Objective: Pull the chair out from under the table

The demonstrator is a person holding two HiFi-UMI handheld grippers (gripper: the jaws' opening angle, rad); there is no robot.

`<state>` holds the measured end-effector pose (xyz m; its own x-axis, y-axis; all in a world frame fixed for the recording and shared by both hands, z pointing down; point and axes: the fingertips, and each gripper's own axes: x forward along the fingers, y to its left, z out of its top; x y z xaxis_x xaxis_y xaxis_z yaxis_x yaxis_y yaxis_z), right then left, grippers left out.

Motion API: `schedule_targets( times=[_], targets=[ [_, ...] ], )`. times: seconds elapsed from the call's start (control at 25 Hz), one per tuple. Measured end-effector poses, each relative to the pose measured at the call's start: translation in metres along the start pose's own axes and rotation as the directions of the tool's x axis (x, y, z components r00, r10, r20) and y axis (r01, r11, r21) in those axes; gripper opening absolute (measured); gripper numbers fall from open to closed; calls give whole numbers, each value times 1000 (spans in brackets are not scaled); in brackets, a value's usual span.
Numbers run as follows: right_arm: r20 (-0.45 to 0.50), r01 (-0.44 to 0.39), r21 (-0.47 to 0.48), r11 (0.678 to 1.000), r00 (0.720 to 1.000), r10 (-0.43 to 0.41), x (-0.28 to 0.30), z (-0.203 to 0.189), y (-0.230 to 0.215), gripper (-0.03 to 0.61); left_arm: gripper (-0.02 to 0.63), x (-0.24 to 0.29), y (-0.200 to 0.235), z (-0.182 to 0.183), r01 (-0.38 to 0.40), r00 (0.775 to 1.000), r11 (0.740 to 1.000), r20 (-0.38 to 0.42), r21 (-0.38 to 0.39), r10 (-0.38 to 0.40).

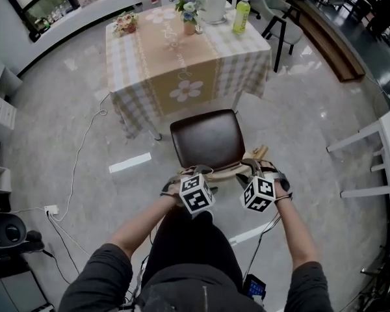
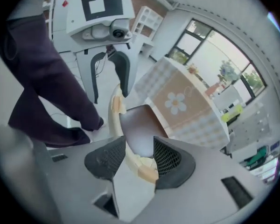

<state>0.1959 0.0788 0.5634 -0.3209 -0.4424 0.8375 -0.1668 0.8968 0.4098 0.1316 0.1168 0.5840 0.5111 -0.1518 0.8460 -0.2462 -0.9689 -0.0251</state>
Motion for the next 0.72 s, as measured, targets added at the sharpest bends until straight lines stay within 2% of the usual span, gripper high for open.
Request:
schedule_targets(
  times=[0.12, 0.24, 0.4, 0.52, 0.6, 0.72],
  targets=[
    [80, 75, 186, 980, 993, -91, -24, 15, -15, 179, 259, -24, 7, 18, -26, 995, 996, 93, -85, 34],
    [147, 130, 383, 915, 969, -199, -51, 32, -27, 179, 233, -54, 18, 35, -60, 973, 980, 207, -187, 99],
    [204, 150, 596, 789, 922, -330, -85, 52, -32, 178, 166, -92, 31, 56, -95, 911, 936, 350, -340, 220],
    [243, 113, 698, 707, 892, -382, -102, 68, -28, 176, 117, -108, 27, 68, -113, 867, 933, 425, -341, 260],
    [252, 82, 748, 659, 883, -395, -109, 77, -24, 159, 101, -117, 23, 76, -129, 835, 937, 475, -325, 280],
    [250, 62, 806, 589, 866, -433, -120, 84, -26, 107, 40, -137, 26, 86, -166, 773, 920, 533, -354, 345]
  ],
)
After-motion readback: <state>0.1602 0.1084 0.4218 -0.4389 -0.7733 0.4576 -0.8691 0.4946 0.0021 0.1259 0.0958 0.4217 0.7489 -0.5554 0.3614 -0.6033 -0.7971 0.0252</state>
